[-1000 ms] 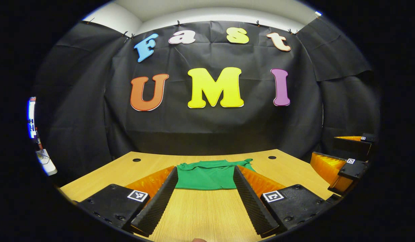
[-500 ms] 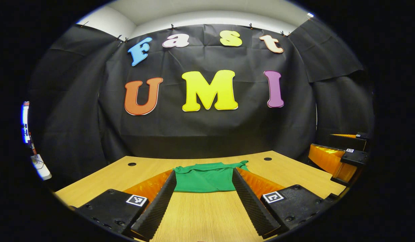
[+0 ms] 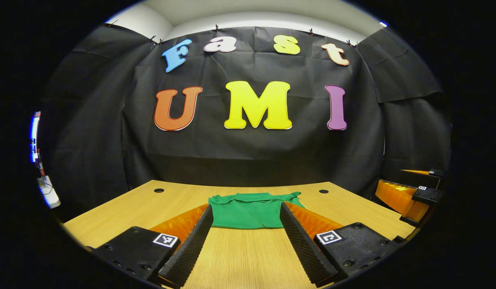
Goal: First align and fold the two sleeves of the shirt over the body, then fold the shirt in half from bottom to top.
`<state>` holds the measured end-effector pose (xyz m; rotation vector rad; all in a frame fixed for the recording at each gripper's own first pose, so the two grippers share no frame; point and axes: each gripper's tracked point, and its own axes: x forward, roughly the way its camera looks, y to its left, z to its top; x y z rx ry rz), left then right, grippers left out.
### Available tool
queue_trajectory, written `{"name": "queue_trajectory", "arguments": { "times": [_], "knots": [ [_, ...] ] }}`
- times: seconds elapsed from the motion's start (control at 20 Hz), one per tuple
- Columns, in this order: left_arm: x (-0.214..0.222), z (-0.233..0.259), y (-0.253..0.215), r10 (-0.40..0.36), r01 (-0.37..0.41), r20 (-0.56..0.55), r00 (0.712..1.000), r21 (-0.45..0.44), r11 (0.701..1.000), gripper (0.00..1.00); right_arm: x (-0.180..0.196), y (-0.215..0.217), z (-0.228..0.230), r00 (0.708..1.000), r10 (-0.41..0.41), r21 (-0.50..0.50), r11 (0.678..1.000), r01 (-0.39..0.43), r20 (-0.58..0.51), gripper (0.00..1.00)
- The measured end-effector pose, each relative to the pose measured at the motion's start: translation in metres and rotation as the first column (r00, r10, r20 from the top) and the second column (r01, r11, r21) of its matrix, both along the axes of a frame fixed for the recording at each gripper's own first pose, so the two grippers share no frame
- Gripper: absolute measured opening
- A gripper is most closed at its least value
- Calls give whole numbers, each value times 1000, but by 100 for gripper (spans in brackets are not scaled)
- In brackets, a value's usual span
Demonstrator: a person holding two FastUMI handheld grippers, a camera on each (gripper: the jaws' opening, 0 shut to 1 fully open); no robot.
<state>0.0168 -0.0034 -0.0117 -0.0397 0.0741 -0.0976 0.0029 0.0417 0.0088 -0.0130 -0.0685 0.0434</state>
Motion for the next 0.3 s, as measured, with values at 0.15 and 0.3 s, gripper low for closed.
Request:
{"name": "queue_trajectory", "arguments": {
  "times": [0.15, 0.3],
  "knots": [
    [-3, -3, -2, -8, 8, -11, 1000, 2, 1000, 100, -3, 6, 0, 1000, 18, -7, 1000, -18, 4, 95],
    [-5, 0, -4, -13, 13, -4, 1000, 11, 1000, 100, 0, 9, -5, 1000, 24, -16, 1000, -24, -4, 96]
  ]
}}
